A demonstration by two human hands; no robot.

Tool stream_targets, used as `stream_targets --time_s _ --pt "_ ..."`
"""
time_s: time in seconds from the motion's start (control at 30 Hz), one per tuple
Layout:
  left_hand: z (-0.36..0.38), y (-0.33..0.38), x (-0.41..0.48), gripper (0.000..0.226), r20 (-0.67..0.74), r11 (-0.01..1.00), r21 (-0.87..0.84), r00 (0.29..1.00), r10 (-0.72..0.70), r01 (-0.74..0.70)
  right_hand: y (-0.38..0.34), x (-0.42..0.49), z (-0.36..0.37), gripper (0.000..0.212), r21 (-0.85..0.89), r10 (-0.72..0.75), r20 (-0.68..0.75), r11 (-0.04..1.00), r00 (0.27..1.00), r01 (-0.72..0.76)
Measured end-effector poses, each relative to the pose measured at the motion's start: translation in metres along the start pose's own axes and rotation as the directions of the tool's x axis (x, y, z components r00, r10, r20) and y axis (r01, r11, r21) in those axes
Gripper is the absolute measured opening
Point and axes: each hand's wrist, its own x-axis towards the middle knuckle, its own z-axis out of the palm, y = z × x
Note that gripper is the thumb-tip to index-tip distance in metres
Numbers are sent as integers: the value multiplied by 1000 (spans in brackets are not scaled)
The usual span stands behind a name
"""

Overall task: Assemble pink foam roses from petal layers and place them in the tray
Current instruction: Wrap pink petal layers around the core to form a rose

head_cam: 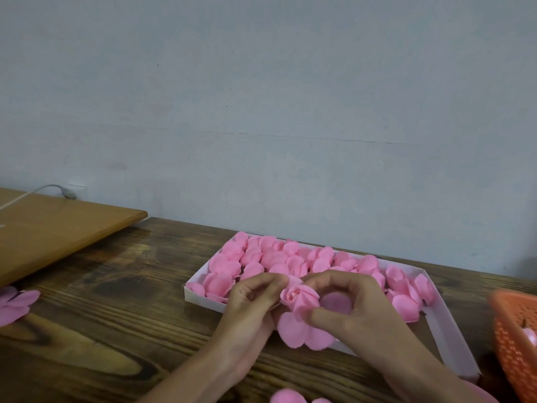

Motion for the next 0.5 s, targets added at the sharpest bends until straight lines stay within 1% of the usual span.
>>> stream_targets --time_s 0.07,0.17,0.3,0.37,0.43,0.5 --pt "-2 -1 0 16 15 1000 -9 1000 -6 6 0 1 -1 15 4 6 -30 1000 1000 -6" --pt "-4 -1 0 19 24 1000 -14 1000 -13 13 1 2 -1 20 2 7 -76 1000 997 -6" --pt "-2 0 0 31 31 995 95 999 5 -8 2 2 -1 29 13 -3 -66 1000 998 4" --pt "-3 -2 1 34 26 991 132 1000 15 -19 2 1 -1 31 -62 -2 -46 998 999 -1" --pt "-3 -3 0 36 23 989 144 1000 10 -13 1 -1 0 26 -148 -14 -26 989 1000 10" --pt "-3 -3 0 40 27 989 149 1000 -4 0 2 -1 1 23 -183 -31 -21 983 999 26"
